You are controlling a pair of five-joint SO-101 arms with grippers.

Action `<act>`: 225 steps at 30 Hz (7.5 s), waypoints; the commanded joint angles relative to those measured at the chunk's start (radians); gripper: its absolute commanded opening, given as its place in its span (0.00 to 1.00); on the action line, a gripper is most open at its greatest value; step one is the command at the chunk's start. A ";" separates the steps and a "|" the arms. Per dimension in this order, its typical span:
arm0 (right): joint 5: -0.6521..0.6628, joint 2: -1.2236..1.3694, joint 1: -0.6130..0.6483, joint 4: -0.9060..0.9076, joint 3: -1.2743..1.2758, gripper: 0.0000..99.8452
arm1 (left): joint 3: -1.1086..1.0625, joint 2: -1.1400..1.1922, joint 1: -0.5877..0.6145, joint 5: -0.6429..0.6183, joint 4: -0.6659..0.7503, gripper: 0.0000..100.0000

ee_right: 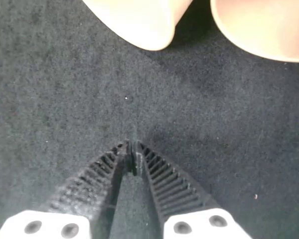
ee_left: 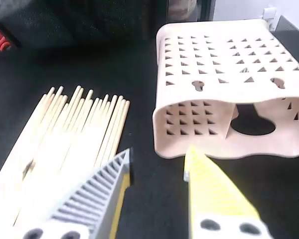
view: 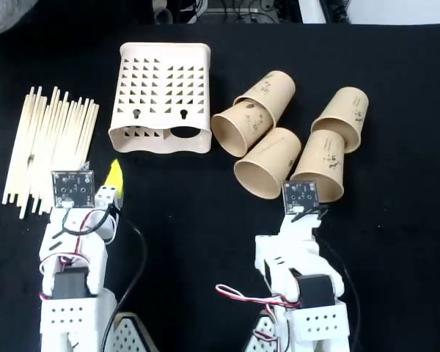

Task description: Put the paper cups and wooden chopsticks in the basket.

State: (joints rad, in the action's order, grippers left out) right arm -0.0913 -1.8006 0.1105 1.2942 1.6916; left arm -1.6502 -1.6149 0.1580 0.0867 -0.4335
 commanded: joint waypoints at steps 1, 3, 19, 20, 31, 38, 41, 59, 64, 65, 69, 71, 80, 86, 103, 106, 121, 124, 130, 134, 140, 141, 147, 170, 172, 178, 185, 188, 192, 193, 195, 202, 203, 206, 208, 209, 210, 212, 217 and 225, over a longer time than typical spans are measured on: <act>-0.003 -0.088 -0.003 0.006 -0.007 0.01 | 0.157 0.206 -0.013 -0.043 0.051 0.19; -0.003 -0.088 -0.003 0.006 -0.007 0.01 | 0.242 0.381 -0.024 -0.051 0.066 0.19; -0.003 -0.088 -0.003 0.006 -0.007 0.01 | 0.605 1.321 0.021 -0.178 0.462 0.19; -0.003 -0.088 -0.003 0.006 -0.007 0.01 | 0.628 1.349 0.025 -0.178 0.479 0.19; -0.003 -0.088 -0.005 0.006 -0.007 0.01 | 0.898 1.729 0.010 -0.175 0.618 0.18; -0.003 -0.088 -0.005 0.006 -0.007 0.01 | 1.036 1.838 0.010 -0.178 0.621 0.18; -0.003 -0.088 -0.005 0.006 -0.007 0.01 | 1.084 1.877 0.008 -0.178 0.621 0.18; -0.003 -0.088 -0.005 0.006 -0.007 0.01 | 0.874 1.591 0.018 -0.178 0.615 0.03; -0.003 -0.088 -0.005 0.006 -0.007 0.01 | 0.742 1.356 -0.013 -0.178 0.546 0.03; -0.003 -0.088 -0.005 0.006 -0.007 0.01 | 0.737 1.306 -0.024 -0.178 0.493 0.03; -0.003 -0.088 -0.006 0.006 -0.007 0.01 | 0.766 1.091 -0.091 -0.178 0.209 0.03; -0.003 -0.088 -0.006 0.006 -0.007 0.01 | 0.786 0.988 -0.122 -0.178 0.100 0.03; -0.003 -0.088 -0.008 0.006 -0.007 0.01 | 0.868 0.674 -0.110 -0.178 -0.166 0.03; -0.003 -0.088 -0.008 0.006 -0.007 0.01 | 0.886 0.638 -0.120 -0.180 -0.247 0.03; -0.003 -0.088 -0.008 0.006 -0.007 0.01 | 1.129 0.651 -0.113 -0.358 -0.692 0.03; -0.003 -0.088 -0.008 0.006 -0.007 0.01 | 1.139 0.651 -0.116 -0.361 -0.793 0.03; -0.003 -0.088 -0.008 0.006 -0.007 0.01 | 1.061 0.678 -0.113 -0.356 -0.810 0.06; -0.003 -0.088 -0.008 0.006 -0.007 0.01 | 1.069 0.677 -0.113 -0.365 -0.832 0.23; -0.003 -0.088 -0.008 0.006 -0.008 0.01 | 1.139 0.629 -0.111 -0.413 -0.838 0.38; -0.003 -0.088 -0.008 0.006 -0.008 0.01 | 1.222 0.539 -0.111 -0.362 -0.905 0.38; -0.003 -0.088 -0.008 0.006 -0.008 0.01 | 1.302 0.287 -0.099 -0.245 -1.000 0.33; -0.003 -0.088 -0.008 0.006 -0.008 0.01 | 1.294 0.235 -0.084 -0.233 -1.003 0.30; -0.003 -0.088 -0.008 0.006 -0.008 0.01 | 1.129 0.006 0.053 -0.198 -0.997 0.10; -0.003 -0.088 -0.008 0.006 -0.008 0.01 | 0.259 -0.210 0.283 -0.078 -0.838 0.03; -0.003 -0.088 -0.009 0.006 -0.008 0.01 | 0.196 -0.210 0.283 -0.078 -0.802 0.03; -0.003 -0.088 -0.011 0.009 -0.044 0.01 | 0.018 -0.210 0.280 -0.077 -0.726 0.03; -0.002 -0.088 -0.012 -0.003 -0.174 0.02 | -0.050 -0.209 0.317 -0.077 -0.692 0.03; -0.002 -0.088 -0.020 -0.109 -0.194 0.09 | -0.050 -0.209 0.332 -0.077 -0.690 0.03; -0.003 -0.088 -0.023 -0.279 -0.222 0.20 | -0.050 -0.209 0.329 -0.052 -0.690 0.03; -0.003 -0.088 -0.014 -0.288 -0.234 0.21 | -0.050 -0.209 0.329 -0.026 -0.692 0.03; -0.005 -0.088 0.034 -0.262 -0.249 0.21 | -0.050 -0.209 0.329 0.014 -0.697 0.03; 0.031 -0.050 0.120 -0.273 -0.297 0.27 | -0.050 -0.209 0.329 0.032 -0.697 0.03; 0.063 -0.010 0.120 -0.279 -0.302 0.31 | -0.050 -0.209 0.329 0.032 -0.697 0.03; 0.130 0.186 0.117 -0.305 -0.323 0.43 | -0.050 -0.209 0.329 0.032 -0.694 0.03; 0.195 0.348 0.115 -0.333 -0.378 0.48 | -0.050 -0.209 0.329 0.032 -0.694 0.03; 0.227 0.429 0.117 -0.345 -0.418 0.50 | -0.050 -0.209 0.329 0.032 -0.694 0.03; 0.259 0.504 0.120 -0.356 -0.461 0.51 | -0.050 -0.209 0.329 0.032 -0.694 0.03; 0.319 0.639 0.118 -0.374 -0.544 0.52 | -0.050 -0.209 0.329 0.032 -0.694 0.03; 0.473 0.869 0.126 -0.539 -0.633 0.52 | -0.050 -0.209 0.329 0.034 -0.694 0.03; 0.485 1.178 0.137 -0.844 -0.625 0.52 | -0.050 -0.209 0.331 0.034 -0.694 0.03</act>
State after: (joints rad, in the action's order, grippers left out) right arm 0.3859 -0.7127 0.2332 0.5531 1.1193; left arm -1.6809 -1.8159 0.4787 0.1082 -1.1301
